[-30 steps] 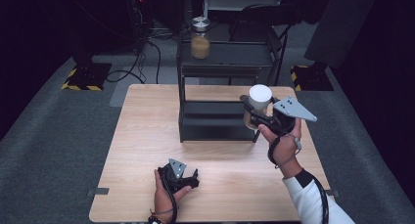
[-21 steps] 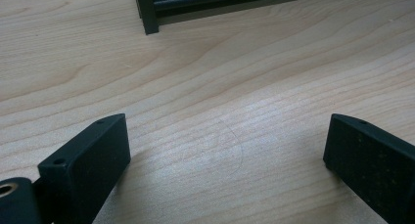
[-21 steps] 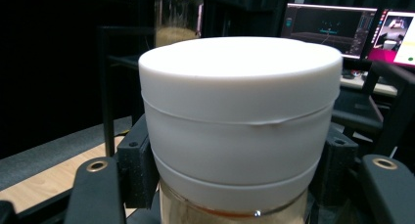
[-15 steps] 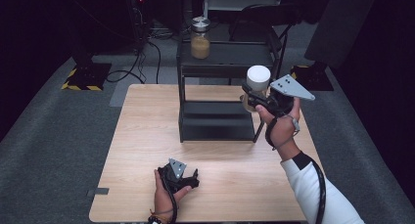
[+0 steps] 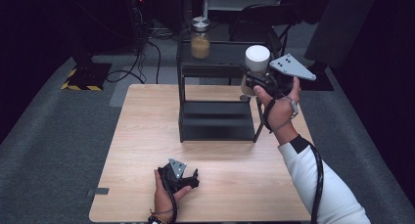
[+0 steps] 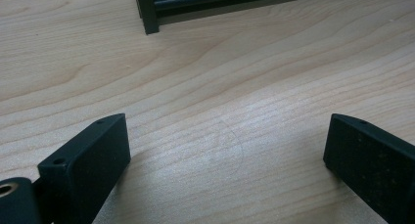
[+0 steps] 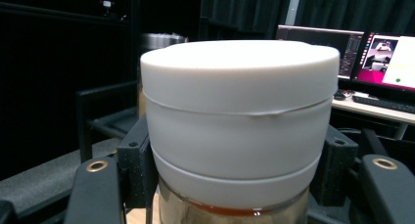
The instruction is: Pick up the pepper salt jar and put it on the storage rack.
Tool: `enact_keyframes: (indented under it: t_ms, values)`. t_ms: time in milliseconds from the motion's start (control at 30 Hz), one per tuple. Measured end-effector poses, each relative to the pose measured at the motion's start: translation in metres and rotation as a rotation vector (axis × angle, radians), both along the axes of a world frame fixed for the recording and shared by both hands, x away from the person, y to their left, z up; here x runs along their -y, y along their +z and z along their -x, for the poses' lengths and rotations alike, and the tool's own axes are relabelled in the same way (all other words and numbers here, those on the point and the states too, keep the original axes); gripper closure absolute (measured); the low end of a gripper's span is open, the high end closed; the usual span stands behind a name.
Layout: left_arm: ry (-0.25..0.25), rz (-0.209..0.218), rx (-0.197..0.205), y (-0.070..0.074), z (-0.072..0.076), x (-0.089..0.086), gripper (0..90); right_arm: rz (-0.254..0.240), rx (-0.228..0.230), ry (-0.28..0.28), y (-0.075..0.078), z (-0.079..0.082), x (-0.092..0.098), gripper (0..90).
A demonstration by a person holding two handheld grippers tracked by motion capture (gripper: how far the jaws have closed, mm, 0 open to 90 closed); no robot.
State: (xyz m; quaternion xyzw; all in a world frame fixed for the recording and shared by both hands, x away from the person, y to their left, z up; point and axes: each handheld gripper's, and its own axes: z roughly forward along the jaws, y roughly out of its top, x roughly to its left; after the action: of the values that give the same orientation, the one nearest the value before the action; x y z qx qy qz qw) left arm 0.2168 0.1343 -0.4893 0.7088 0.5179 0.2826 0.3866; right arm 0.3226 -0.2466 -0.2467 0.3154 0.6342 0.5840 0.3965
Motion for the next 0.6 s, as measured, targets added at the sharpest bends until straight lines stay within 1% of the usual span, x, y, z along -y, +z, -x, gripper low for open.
enact_keyframes:
  t_ms: [133,267,533,600]
  values:
    - [-0.001,-0.001,-0.001,0.000,0.000,0.000,3.1,-0.012,0.009,-0.005,0.006,-0.006,-0.003,34.1]
    - [0.000,-0.001,-0.001,0.000,0.000,0.000,3.1,-0.024,0.006,-0.014,0.012,-0.013,-0.006,34.1]
    - [-0.001,0.000,0.001,0.000,0.000,0.000,3.1,-0.022,0.020,-0.019,0.021,-0.025,-0.015,34.1]
    - [-0.002,-0.001,0.003,0.000,0.000,0.000,3.1,-0.028,0.021,-0.023,0.022,-0.028,-0.017,34.1]
